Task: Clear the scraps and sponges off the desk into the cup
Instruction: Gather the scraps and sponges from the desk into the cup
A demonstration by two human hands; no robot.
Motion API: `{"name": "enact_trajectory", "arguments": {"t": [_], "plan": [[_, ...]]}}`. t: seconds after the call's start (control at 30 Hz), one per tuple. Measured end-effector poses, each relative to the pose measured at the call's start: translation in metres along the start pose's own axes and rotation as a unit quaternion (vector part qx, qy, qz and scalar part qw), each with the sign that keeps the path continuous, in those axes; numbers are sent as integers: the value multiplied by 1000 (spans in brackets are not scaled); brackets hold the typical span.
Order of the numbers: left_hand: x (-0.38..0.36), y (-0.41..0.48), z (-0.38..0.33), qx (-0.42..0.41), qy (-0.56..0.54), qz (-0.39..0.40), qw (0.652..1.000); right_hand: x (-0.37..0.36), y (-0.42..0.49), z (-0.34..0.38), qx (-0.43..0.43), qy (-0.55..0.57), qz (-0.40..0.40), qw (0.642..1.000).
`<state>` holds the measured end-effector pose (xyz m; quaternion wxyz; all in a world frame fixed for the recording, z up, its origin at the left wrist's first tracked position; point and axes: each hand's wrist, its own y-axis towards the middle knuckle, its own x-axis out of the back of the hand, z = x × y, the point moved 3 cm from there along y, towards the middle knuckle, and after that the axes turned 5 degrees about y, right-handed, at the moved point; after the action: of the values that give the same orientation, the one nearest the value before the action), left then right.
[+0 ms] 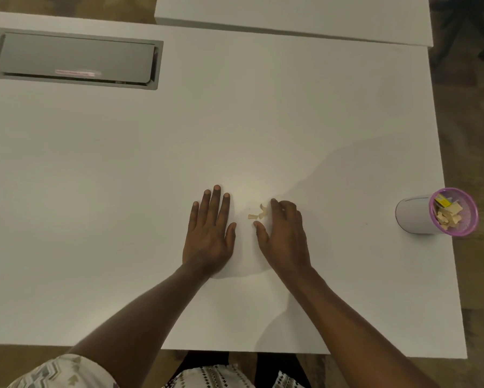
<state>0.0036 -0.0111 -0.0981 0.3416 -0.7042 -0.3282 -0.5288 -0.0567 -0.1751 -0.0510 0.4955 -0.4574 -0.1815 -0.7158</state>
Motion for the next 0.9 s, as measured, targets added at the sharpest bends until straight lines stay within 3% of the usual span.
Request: {"name": "enact_trajectory", "arguments": {"t": [0.17,0.53,0.9], "plan": [[0,0,0,-2,-4,-2,1000,-6,17,18,-22,-13,25,999],[1,-1,0,0,-18,-1,1000,-15,25,24,31,-46,-30,998],[1,0,1,-5,-19,-10,1000,-14,35,10,79,-13,-21,997]]}}
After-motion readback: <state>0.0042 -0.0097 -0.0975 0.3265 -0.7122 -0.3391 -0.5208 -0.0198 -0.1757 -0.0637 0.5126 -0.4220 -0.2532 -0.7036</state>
